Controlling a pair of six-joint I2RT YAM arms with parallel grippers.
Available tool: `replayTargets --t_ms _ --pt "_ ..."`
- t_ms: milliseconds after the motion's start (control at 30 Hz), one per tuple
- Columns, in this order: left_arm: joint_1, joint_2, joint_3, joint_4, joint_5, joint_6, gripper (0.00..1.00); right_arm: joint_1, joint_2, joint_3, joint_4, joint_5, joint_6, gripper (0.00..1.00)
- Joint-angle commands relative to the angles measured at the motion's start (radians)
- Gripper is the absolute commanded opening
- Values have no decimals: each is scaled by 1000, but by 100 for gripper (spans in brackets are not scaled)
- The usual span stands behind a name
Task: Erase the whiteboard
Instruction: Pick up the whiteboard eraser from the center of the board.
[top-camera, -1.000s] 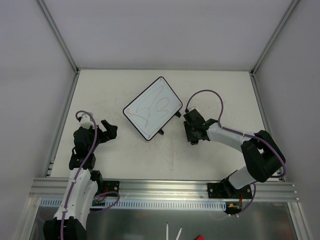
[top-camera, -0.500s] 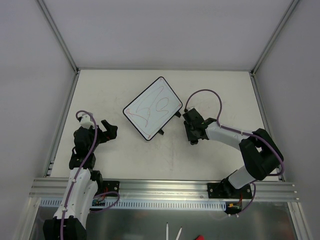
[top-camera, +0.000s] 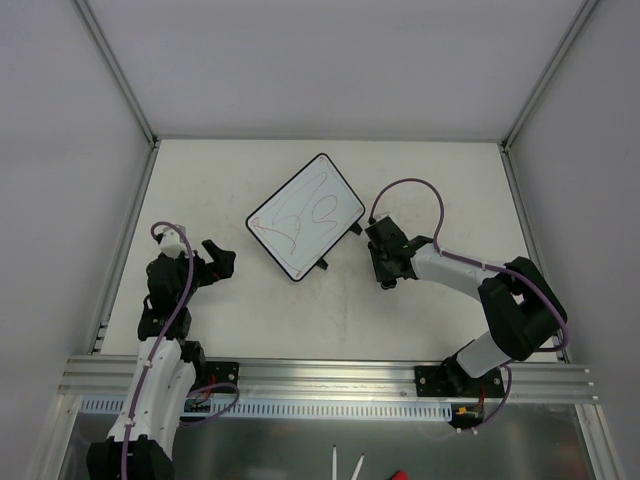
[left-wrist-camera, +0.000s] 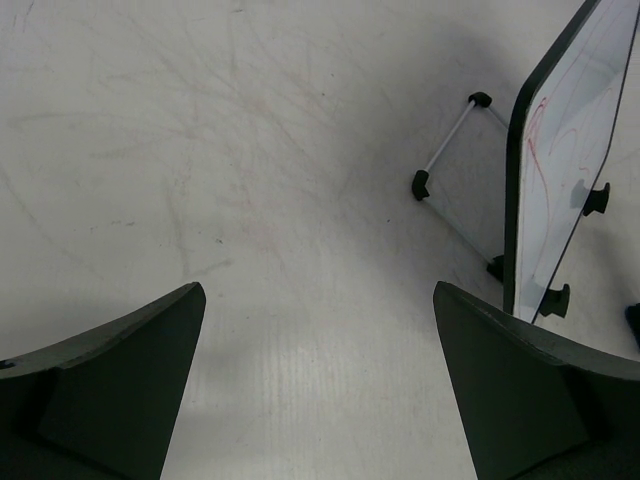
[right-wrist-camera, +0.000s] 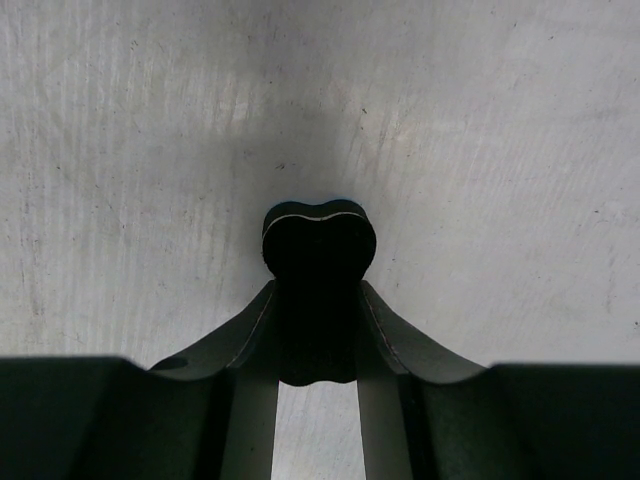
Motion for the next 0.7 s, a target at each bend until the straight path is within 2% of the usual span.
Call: replayTargets --t_ms 0,133,267,533,667 --pt "-9 -39 -4 30 30 -48 99 6 -13 30 -13 16 -2 0" --pt "-9 -51 -30 84 55 -123 99 6 -47 24 -1 -3 -5 0" --pt "-9 -2 -40 166 145 -150 99 7 -108 19 17 -13 -9 0" --pt "-9 143 -84 510 430 -265 99 7 -171 48 31 -70 -23 0" --pt "-9 140 -89 545 445 -264 99 7 -182 90 39 -110 -25 0"
